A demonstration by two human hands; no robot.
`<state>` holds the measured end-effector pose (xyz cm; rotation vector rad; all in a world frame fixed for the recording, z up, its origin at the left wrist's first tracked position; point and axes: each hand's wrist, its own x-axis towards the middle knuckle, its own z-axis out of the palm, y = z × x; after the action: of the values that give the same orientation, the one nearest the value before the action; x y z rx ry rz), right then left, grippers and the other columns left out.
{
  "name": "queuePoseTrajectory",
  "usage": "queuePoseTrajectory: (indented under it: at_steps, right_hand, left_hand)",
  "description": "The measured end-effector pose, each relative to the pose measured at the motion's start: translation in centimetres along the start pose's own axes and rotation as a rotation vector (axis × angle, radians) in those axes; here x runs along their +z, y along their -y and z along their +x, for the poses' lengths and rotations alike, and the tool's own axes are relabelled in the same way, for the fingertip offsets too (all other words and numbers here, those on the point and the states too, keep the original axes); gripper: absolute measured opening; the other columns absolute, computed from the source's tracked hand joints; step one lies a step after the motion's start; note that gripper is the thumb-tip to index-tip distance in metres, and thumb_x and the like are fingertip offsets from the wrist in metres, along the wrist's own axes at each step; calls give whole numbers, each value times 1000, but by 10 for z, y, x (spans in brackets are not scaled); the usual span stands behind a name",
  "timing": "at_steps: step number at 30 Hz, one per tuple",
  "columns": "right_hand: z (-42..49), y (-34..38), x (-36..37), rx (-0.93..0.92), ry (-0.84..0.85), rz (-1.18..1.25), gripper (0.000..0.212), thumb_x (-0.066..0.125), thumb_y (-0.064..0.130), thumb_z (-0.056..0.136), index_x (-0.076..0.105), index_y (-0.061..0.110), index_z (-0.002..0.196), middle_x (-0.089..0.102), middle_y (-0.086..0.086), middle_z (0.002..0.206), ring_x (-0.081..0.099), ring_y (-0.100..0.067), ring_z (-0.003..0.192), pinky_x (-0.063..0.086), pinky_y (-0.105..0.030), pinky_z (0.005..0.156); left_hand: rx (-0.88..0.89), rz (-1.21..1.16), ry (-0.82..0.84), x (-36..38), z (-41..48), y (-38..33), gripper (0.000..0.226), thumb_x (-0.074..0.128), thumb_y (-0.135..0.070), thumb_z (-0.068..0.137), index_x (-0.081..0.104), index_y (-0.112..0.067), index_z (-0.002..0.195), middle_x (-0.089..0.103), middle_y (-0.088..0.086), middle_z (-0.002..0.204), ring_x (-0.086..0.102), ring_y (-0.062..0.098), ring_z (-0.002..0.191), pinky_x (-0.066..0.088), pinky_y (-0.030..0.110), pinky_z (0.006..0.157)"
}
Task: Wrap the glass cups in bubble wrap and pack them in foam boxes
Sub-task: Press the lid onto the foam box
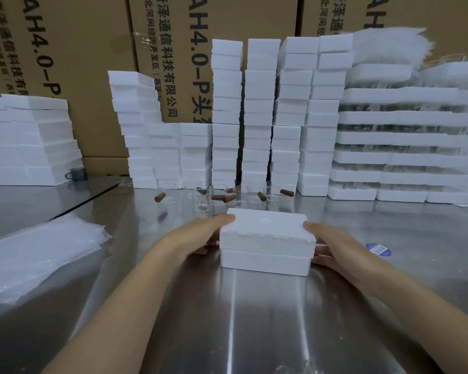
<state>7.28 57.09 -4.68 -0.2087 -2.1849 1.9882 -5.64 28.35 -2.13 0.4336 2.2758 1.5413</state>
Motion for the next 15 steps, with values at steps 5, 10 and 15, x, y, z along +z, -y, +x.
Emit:
queuePoseTrajectory:
  at_steps: [5,10,15]
  right_hand:
    - [-4,5,-5,10,-23,80,41,74,36,92,72,11,125,76,-13,121,75,-29,106,57,-50,102]
    - [-8,15,-9,-8,77,140,60,83,55,71,78,22,121,75,-10,125,75,-27,105,62,-35,80]
    - [-18,18,-4,70,427,174,58,81,49,86,65,28,139,62,-17,145,60,-39,133,50,-49,111]
  left_hand:
    - [-10,-272,27,13,-3,-10,52,86,-65,75,83,-26,109,80,9,108,81,26,94,66,39,75]
    - [144,-382,81,15,-4,-19,40,85,-53,65,84,-42,103,81,-6,92,78,16,82,64,38,76]
    - [245,-568,-67,24,-19,-34,58,83,-61,64,71,-51,120,80,-5,112,75,14,89,56,27,69]
